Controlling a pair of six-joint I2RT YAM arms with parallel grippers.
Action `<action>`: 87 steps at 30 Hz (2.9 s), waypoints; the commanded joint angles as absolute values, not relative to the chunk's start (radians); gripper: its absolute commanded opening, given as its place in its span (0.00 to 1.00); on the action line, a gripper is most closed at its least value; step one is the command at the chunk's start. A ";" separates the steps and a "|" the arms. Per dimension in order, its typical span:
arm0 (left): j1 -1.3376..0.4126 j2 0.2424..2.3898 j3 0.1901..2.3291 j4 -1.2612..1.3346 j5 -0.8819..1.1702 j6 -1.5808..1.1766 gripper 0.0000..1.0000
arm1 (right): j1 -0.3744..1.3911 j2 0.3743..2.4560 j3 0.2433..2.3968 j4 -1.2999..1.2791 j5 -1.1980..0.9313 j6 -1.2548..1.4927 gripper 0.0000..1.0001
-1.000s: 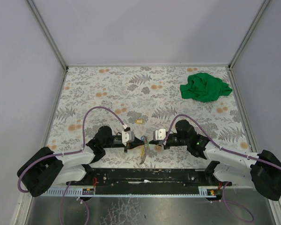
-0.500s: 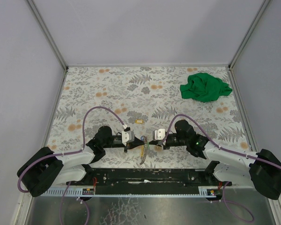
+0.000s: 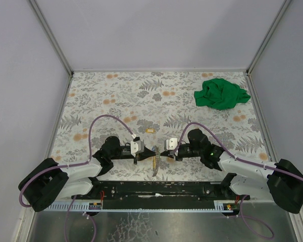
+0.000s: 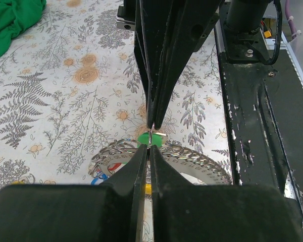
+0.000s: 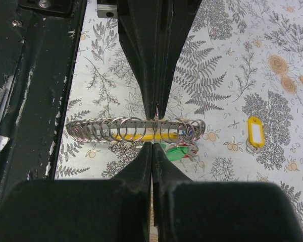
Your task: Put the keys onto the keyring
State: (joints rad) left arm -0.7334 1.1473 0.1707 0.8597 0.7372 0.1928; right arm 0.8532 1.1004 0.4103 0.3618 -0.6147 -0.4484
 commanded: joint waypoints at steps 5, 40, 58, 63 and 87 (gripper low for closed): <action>-0.739 1.163 0.170 0.983 0.760 0.178 0.00 | 0.874 1.095 0.456 0.474 -0.651 -0.425 0.00; -0.746 1.136 0.173 0.988 0.592 0.039 0.00 | 0.888 1.052 0.423 0.428 -0.590 -0.490 0.00; -0.746 1.195 0.117 1.270 0.448 -0.164 0.00 | 0.915 1.083 0.422 0.396 -0.519 -0.526 0.00; -0.749 1.218 0.093 1.356 0.402 -0.209 0.00 | 0.929 1.101 0.432 0.387 -0.486 -0.541 0.00; -0.721 1.108 0.158 0.947 0.580 0.003 0.40 | 0.948 1.031 0.492 0.307 -0.393 -0.608 0.00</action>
State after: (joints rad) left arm -0.7357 1.0828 0.1165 0.9813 0.4889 -0.0708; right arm 0.9363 1.0515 0.4339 0.3092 -0.4007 -0.5804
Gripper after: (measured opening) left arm 0.392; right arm 0.010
